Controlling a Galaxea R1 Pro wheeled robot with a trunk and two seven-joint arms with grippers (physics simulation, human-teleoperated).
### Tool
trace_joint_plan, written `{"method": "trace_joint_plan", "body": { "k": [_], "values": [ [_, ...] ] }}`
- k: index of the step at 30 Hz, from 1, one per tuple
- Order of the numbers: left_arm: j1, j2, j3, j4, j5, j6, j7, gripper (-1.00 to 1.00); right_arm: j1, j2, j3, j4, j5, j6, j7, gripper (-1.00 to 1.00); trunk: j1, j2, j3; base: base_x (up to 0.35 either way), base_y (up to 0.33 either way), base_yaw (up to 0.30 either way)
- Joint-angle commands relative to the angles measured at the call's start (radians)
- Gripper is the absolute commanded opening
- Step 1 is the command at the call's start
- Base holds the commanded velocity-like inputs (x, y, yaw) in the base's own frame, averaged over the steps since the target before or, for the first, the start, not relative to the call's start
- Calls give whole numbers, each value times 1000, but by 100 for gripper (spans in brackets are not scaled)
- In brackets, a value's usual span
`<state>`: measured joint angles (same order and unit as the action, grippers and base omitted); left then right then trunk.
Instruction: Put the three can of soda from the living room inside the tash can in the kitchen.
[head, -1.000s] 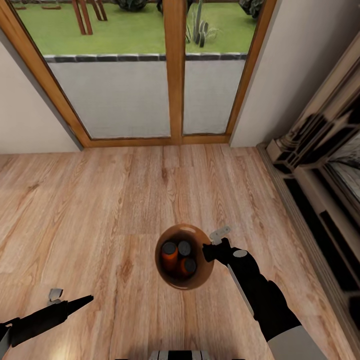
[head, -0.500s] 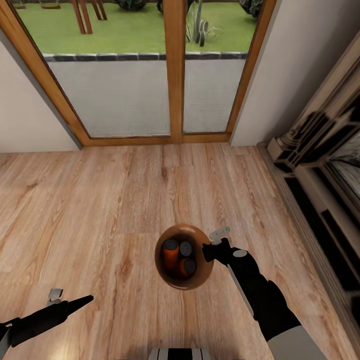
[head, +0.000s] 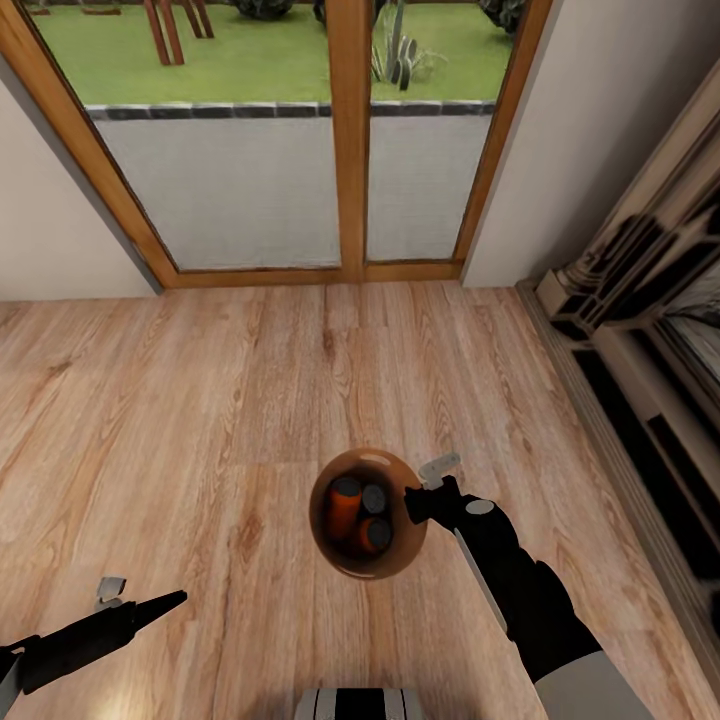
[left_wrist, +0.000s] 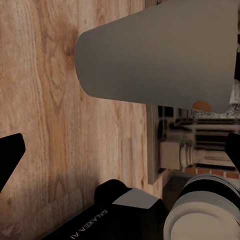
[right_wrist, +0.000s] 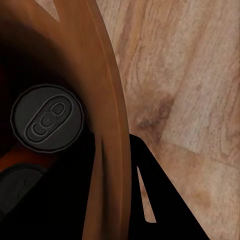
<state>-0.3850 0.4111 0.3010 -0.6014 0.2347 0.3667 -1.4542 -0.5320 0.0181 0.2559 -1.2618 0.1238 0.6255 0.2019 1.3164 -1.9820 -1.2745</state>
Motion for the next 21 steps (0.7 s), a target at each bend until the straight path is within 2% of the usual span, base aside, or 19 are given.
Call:
{"method": "trace_joint_plan", "body": {
  "k": [1, 6, 21],
  "values": [
    [0, 0, 1, 0, 0, 0, 0, 100, 0, 0, 0, -1, -18, 2, 4, -100, 0, 0, 0, 0, 0, 0],
    [0, 0, 1, 0, 0, 0, 0, 100, 0, 0, 0, -1, -18, 2, 4, -100, 0, 0, 0, 0, 0, 0],
    [0, 0, -1, 0, 0, 0, 0, 100, 0, 2, 0, -1, -18, 2, 4, -100, 57, -105, -47, 0, 0, 0]
  ]
}}
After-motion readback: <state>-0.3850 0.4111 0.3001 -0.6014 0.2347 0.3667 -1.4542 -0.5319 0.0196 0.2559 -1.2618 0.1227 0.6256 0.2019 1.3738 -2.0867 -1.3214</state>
